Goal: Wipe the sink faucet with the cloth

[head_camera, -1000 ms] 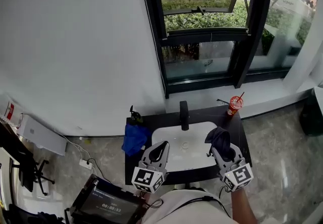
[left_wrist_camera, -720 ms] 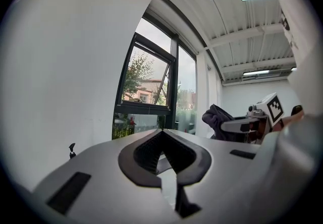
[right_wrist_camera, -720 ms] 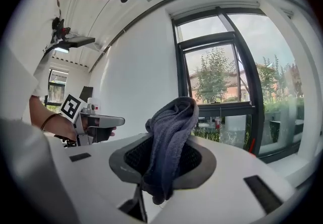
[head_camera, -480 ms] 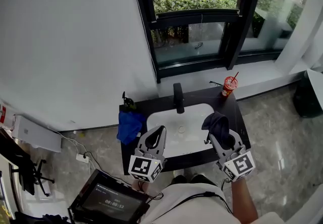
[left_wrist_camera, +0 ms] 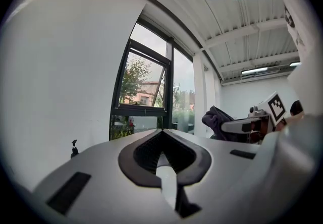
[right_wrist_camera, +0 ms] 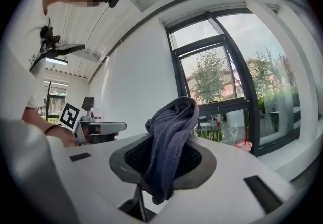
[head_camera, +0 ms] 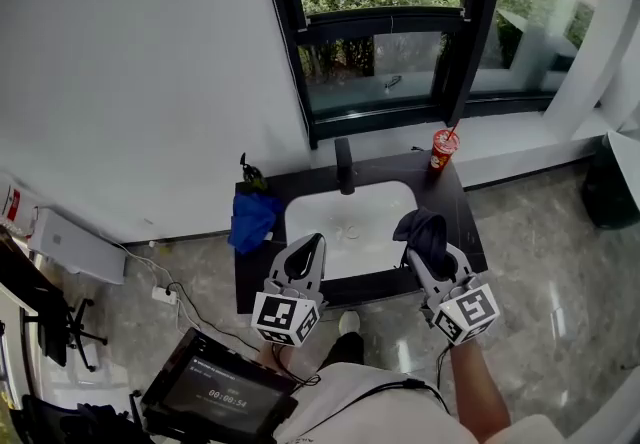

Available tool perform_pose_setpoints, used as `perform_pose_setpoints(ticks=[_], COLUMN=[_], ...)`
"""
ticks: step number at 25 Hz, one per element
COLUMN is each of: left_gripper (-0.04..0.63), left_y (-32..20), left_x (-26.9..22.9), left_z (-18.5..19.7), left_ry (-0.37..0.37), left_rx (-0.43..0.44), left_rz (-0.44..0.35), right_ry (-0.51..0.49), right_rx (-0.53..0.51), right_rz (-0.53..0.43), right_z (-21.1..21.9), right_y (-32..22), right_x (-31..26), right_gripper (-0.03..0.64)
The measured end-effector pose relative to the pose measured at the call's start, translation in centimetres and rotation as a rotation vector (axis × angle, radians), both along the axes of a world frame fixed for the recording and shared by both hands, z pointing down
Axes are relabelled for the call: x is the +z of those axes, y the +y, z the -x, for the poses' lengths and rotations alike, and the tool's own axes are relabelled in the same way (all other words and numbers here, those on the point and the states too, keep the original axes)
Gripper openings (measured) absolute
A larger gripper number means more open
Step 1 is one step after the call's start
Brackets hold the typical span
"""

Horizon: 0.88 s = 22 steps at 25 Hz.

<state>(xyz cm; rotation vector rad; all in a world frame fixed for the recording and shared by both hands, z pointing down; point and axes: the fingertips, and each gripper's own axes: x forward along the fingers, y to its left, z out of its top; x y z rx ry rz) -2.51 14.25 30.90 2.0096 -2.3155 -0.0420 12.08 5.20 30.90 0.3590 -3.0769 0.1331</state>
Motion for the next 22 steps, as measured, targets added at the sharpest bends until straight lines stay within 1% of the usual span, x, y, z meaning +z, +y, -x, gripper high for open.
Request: perform_pose_setpoints(ticks=[4, 7, 12, 15, 18, 22], left_gripper=[-0.008, -0.008, -0.008, -0.008, -0.008, -0.008], left_y=[3.1, 6.3, 12.7, 16.0, 18.4, 20.6], left_x=[-0.4, -0.1, 1.1, 1.1, 0.1, -1.7], left_z=[-5.5, -11.2, -20.4, -24.9, -27.6, -28.5], left_ry=[-0.009, -0.015, 0.012, 0.005, -0.009, -0.027], left_rx=[-0.028, -0.044, -0.084, -0.096, -0.113, -0.136], left_rz=[-0.017, -0.027, -0.017, -0.005, -0.004, -0.014], right_ry=[0.015, 0.009, -0.008, -0.007, -0.008, -0.025], right_rx=[-0.053, -0.080, -0.100, -0.119, -0.145, -0.175], right_rz=[-0.037, -0.063, -0.036, -0.042, -0.048, -0.050], right_z=[-4.1, -9.1, -17.6, -21.6, -24.1, -25.0], right_y=[3.9, 7.1, 12.4, 15.7, 18.0, 19.9], right_x=[0.0, 0.4, 1.1, 0.9, 0.2, -1.5], right_gripper=[0.098, 0.098, 0.098, 0.098, 0.098, 0.098])
